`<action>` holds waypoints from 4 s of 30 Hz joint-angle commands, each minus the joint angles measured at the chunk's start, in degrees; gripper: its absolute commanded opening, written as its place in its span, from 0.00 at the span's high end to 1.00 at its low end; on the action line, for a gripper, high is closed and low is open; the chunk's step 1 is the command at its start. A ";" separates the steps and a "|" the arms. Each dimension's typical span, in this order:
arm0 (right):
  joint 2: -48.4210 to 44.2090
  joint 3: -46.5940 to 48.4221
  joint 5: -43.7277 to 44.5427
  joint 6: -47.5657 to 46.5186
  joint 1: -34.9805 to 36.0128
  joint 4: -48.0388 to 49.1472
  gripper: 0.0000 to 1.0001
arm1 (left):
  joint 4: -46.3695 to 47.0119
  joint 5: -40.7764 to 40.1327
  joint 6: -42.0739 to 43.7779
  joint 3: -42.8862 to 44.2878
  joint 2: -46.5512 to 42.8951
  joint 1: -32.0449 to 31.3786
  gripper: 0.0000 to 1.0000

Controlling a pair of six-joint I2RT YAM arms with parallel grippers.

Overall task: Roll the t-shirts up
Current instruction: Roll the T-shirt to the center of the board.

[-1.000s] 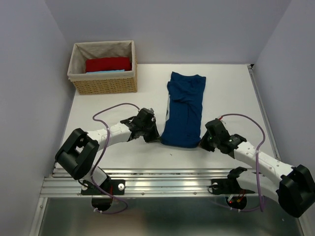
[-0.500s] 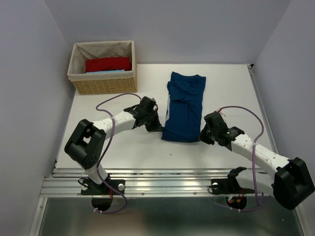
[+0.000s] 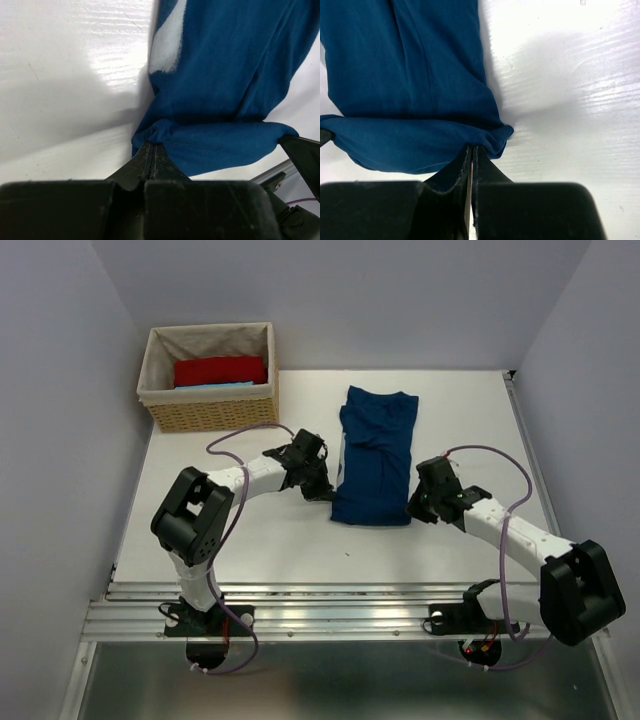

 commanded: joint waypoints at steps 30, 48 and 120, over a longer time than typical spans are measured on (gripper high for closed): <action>11.24 3.01 1.79 -4.33 -3.88 9.64 0.92 | -5.44 -18.93 7.24 3.78 -12.30 -5.05 0.84; 10.98 3.97 2.06 -4.95 -4.40 9.46 0.89 | 4.59 -11.45 7.86 2.89 1.67 -10.51 1.00; 9.75 12.94 2.95 -11.71 0.26 4.11 0.90 | 3.01 -19.62 10.85 5.62 2.91 -11.03 1.00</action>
